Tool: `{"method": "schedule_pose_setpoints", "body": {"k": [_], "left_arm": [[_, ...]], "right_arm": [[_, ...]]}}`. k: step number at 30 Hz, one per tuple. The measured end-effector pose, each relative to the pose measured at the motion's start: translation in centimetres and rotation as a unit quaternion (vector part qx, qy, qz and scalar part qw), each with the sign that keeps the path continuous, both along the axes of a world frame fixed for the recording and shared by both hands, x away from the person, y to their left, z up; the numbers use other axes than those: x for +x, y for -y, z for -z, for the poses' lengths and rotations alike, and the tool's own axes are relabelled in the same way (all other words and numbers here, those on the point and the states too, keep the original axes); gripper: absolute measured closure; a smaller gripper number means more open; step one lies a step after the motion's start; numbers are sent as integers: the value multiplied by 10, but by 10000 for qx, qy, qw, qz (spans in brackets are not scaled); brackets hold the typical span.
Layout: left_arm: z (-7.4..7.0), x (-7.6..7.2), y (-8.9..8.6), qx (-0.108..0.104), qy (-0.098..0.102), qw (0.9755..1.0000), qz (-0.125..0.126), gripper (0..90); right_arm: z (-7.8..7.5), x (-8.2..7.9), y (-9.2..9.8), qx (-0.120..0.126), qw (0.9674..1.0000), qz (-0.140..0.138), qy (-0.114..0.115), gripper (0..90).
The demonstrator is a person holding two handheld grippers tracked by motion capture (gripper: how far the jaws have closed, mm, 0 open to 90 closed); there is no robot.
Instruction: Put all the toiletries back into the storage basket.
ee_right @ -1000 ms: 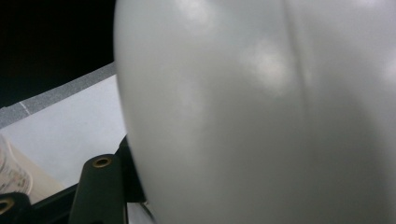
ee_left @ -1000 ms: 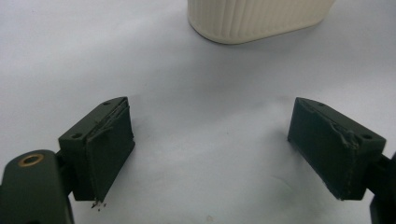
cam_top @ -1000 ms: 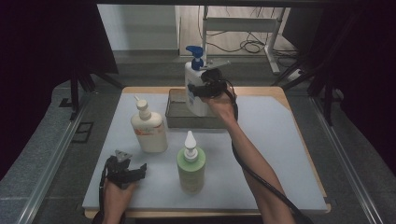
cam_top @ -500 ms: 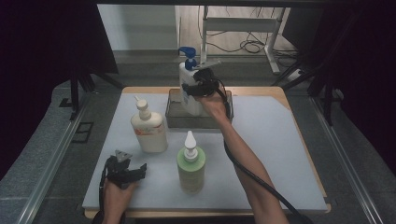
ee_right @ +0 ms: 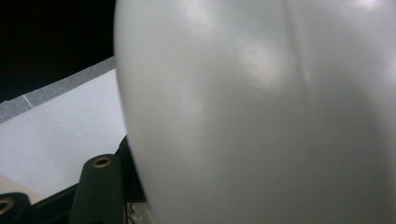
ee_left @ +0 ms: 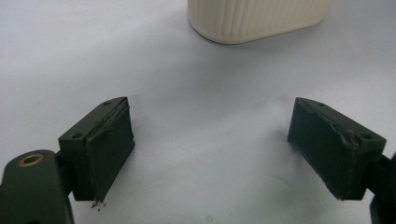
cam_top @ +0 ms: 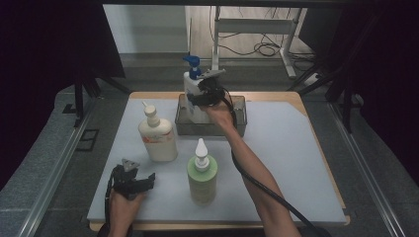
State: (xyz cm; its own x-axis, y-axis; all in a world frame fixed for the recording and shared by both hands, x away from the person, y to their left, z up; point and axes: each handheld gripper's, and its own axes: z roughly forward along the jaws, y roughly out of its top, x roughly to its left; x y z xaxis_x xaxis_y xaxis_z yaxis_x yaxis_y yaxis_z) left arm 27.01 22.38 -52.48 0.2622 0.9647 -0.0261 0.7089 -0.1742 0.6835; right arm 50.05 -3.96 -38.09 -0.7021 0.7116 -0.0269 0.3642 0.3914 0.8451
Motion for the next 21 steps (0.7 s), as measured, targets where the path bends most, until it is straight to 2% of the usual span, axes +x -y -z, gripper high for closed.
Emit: {"method": "schedule_pose_setpoints", "body": {"k": [21], "left_arm": [[0, 0, 0, 13, -7, 10000, 8, 137]], "right_arm": [[25, 1, -10, -148, 9996, -21, -246, 380]]}}
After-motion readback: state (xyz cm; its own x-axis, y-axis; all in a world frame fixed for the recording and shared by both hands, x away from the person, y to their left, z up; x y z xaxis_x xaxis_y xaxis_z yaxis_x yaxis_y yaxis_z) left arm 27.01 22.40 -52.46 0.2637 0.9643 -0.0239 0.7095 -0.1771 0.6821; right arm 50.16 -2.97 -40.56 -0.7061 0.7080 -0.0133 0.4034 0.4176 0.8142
